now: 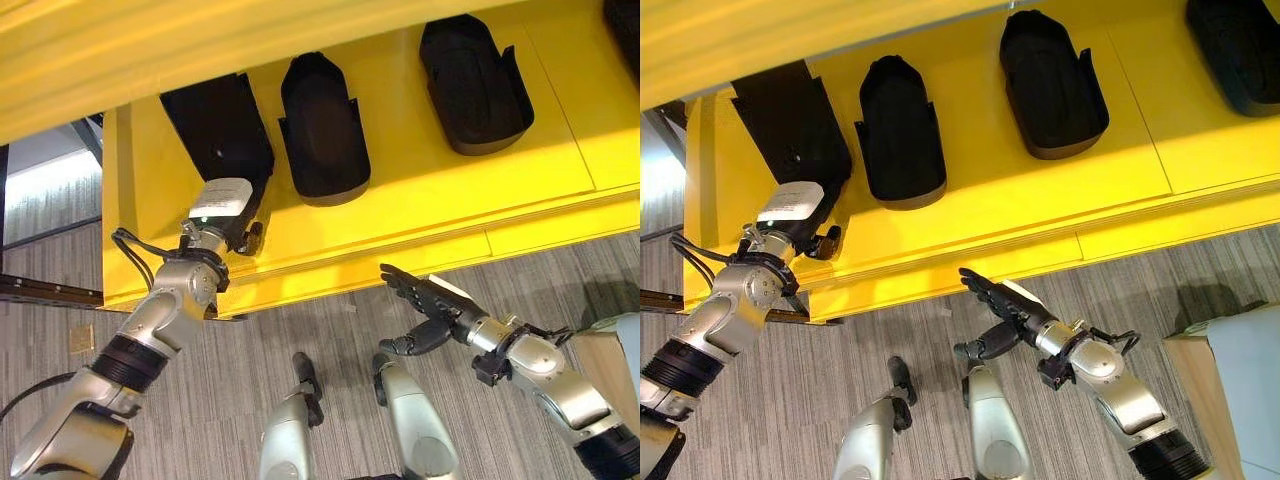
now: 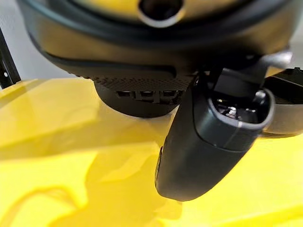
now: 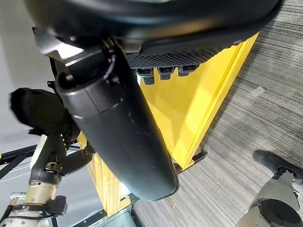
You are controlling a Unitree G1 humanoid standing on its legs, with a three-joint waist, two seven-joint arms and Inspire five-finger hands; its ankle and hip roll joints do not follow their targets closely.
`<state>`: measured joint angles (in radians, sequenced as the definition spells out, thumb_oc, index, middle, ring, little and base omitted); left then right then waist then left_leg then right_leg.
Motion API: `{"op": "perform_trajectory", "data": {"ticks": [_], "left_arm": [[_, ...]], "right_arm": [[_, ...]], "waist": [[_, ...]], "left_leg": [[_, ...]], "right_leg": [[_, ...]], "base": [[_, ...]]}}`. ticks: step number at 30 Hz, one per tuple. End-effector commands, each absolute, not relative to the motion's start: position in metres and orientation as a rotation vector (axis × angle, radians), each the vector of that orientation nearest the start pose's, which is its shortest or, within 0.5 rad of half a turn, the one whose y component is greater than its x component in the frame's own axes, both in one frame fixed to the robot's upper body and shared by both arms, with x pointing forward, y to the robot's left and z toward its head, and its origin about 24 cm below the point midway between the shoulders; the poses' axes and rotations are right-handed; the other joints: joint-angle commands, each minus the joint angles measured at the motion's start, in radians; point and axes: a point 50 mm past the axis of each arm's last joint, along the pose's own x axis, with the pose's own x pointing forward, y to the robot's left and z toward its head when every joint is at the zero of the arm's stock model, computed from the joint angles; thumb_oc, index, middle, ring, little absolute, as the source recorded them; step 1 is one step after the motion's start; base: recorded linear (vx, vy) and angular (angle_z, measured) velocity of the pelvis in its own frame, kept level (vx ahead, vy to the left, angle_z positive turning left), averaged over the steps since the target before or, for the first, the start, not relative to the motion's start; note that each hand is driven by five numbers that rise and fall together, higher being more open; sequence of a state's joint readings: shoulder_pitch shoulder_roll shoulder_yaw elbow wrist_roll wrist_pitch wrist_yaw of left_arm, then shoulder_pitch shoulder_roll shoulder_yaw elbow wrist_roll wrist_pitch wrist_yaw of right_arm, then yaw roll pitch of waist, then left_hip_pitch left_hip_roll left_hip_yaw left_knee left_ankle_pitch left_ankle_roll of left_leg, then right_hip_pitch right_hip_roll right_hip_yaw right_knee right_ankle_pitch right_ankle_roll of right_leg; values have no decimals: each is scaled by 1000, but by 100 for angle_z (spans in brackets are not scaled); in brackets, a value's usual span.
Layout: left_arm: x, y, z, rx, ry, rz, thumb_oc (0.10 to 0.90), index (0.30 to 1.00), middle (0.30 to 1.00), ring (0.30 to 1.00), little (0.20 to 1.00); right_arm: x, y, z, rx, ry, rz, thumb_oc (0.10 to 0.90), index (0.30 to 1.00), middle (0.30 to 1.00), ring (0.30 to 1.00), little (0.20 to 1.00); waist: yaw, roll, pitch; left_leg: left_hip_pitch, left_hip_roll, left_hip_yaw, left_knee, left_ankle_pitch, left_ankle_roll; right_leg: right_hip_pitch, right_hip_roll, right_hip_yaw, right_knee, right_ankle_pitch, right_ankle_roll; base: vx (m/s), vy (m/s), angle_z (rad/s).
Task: Move parts from the plastic box to the shelf.
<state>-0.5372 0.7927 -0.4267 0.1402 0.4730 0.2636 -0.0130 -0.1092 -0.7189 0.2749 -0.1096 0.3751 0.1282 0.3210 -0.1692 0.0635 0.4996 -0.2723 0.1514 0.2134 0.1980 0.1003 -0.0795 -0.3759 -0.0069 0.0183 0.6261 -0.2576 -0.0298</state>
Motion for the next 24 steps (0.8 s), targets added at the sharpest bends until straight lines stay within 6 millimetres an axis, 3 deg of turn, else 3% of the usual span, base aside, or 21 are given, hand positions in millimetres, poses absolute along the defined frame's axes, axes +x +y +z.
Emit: {"op": "perform_trajectory", "data": {"ticks": [1, 6, 12, 20, 24], "left_arm": [[316, 214, 83, 1221, 170, -223, 900, 1000, 1000, 1000, 1000], [308, 228, 75, 1174, 226, -184, 900, 1000, 1000, 1000, 1000], [295, 272, 69, 1178, 320, -4, 900, 1000, 1000, 1000, 1000], [298, 304, 97, 1247, 314, 101, 900, 1000, 1000, 1000, 1000], [299, 308, 103, 1269, 299, 111, 900, 1000, 1000, 1000, 1000]], "right_arm": [[260, -182, 122, -316, -125, 625, 900, 1000, 1000, 1000, 1000], [259, -185, 122, -316, -123, 613, 900, 1000, 1000, 1000, 1000], [256, -190, 120, -317, -107, 605, 900, 1000, 1000, 1000, 1000], [254, -196, 120, -342, -72, 620, 900, 1000, 1000, 1000, 1000], [254, -197, 120, -347, -62, 623, 900, 1000, 1000, 1000, 1000]], "waist": [[-31, -27, -39], [-22, -25, -40], [-11, -23, -50], [-23, -6, -65], [-28, -3, -68]], "left_leg": [[23, 5, -37, 61, -105, 29], [22, 1, -43, 63, -104, 31], [25, -6, -48, 69, -104, 31], [41, -9, -40, 68, -103, 29], [46, -9, -38, 67, -102, 28]], "right_leg": [[23, -61, -86, -43, 15, 27], [27, -63, -91, -42, 12, 26], [36, -71, -97, -31, 0, 23], [47, -81, -92, -24, -9, 21], [49, -83, -90, -22, -12, 22]], "base": [[0, 0, 0], [0, 0, 0], [12, 9, 0], [46, 42, 0], [32, 28, 1]]}}
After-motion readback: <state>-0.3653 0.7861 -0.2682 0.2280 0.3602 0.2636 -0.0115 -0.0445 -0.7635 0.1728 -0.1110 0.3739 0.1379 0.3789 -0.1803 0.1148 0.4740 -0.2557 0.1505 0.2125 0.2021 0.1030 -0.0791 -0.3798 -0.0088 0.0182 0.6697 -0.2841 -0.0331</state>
